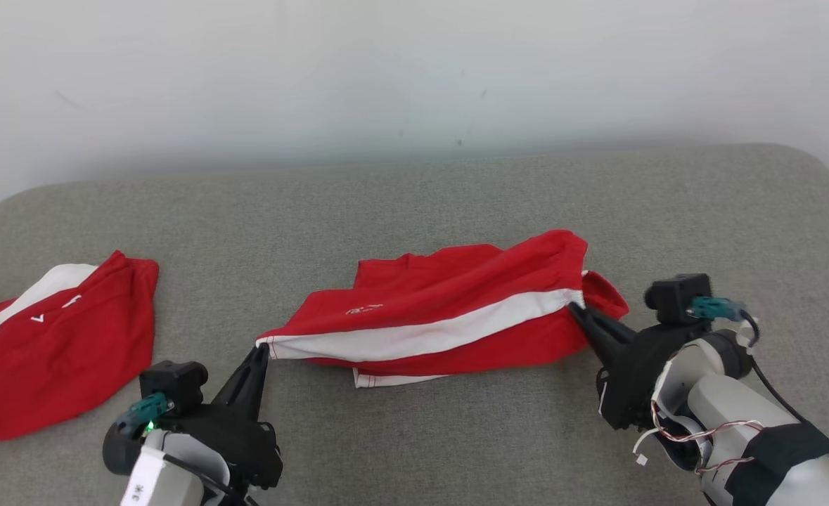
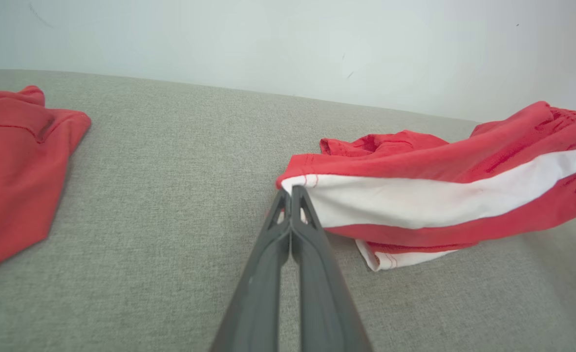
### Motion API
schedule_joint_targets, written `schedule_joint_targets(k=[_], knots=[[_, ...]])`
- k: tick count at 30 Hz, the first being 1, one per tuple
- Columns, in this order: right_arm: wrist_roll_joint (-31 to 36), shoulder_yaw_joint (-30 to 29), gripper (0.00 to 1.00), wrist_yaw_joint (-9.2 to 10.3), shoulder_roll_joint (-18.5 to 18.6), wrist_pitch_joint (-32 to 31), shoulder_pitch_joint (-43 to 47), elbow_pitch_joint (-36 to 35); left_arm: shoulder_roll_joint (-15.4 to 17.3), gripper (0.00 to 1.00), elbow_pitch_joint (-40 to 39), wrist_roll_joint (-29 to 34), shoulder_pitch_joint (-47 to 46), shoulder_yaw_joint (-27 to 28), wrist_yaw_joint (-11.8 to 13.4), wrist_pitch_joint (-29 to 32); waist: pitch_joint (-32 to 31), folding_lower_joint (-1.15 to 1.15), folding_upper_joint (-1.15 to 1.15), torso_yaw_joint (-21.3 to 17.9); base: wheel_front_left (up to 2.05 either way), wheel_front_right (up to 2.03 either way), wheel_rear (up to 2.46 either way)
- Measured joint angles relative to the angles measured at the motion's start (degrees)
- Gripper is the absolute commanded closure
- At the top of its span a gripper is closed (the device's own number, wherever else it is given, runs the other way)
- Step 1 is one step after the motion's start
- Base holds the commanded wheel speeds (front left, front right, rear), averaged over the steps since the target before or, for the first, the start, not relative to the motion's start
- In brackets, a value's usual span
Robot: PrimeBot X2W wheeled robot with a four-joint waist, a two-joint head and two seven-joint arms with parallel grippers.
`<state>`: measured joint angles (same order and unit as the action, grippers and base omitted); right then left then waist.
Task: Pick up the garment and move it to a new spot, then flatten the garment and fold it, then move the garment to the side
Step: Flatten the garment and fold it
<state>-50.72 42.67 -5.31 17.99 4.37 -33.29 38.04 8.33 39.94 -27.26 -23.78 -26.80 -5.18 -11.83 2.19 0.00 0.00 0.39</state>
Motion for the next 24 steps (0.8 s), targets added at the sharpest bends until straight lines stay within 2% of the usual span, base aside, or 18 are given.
schedule_joint_targets(k=[6, 9, 12, 13, 15, 16, 19, 22, 23, 24], knots=[[-0.9, 4.1, 1.00, -1.24, 1.5, -13.1, -5.6, -1.5, 2.9, 1.00, -2.8, -1.2, -1.5, -3.0, -2.0, 7.0, 0.9, 0.00, 0.00, -1.3, 0.00, 0.00, 0.00], [-1.5, 6.3, 1.00, -1.25, 2.4, -22.8, -10.3, -0.8, 3.7, 1.00, -4.3, -3.9, -6.3, -6.0, -2.5, 14.9, 2.3, 0.00, 0.00, -1.8, 0.00, 0.00, 0.00], [-3.3, 7.0, 1.00, -1.12, 1.9, -32.3, -15.7, 2.0, 5.2, 1.00, -5.9, -10.5, -11.7, -9.6, -2.4, 24.8, 4.1, 0.00, 0.00, -2.2, 0.00, 0.00, 0.00], [-3.4, 7.1, 1.00, -0.43, 1.4, -35.3, -18.2, 3.2, 5.9, 1.00, -5.7, -11.6, -13.9, -10.6, -2.4, 28.5, 4.8, 0.00, 0.00, -2.3, 0.00, 0.00, 0.00], [-3.5, 6.4, 1.00, 2.25, 0.1, -40.6, -24.1, 5.6, 7.0, 1.00, -4.6, -14.8, -19.0, -10.2, -2.4, 34.2, 6.2, 0.01, 0.01, -2.5, 0.00, 0.00, 0.00], [-3.5, 6.4, 1.00, 2.25, 0.1, -40.6, -24.1, 5.6, 7.0, 1.00, -4.6, -14.8, -19.0, -10.2, -2.4, 34.2, 6.2, 0.01, 0.01, -2.5, 0.00, 0.00, 0.00], [-3.0, 3.7, 1.00, 6.21, -0.9, -43.7, -35.3, 8.7, 6.8, 1.00, -1.4, -16.6, -30.7, -5.1, -2.4, 39.5, 8.5, 0.01, 0.01, -2.8, 0.00, 0.00, 0.00], [0.2, 1.7, 1.00, 5.98, 0.7, -40.7, -47.3, 9.6, 5.9, 1.00, -0.1, -15.1, -45.6, -0.6, -1.9, 37.4, 10.9, 0.01, 0.01, -3.0, 0.00, 0.00, 0.00], [0.9, 0.0, 1.00, 5.83, 1.0, -37.6, -50.4, 9.4, 5.8, 1.00, -0.1, -12.7, -50.1, 0.3, -0.8, 35.4, 11.7, 0.01, 0.01, -3.0, 0.00, 0.00, 0.00], [1.3, -1.7, 1.00, 5.80, 1.3, -33.3, -53.1, 8.7, 5.3, 1.00, -0.6, -11.0, -54.0, 2.3, 1.8, 31.0, 12.5, 0.01, 0.01, -3.0, 0.00, 0.00, 0.00]])
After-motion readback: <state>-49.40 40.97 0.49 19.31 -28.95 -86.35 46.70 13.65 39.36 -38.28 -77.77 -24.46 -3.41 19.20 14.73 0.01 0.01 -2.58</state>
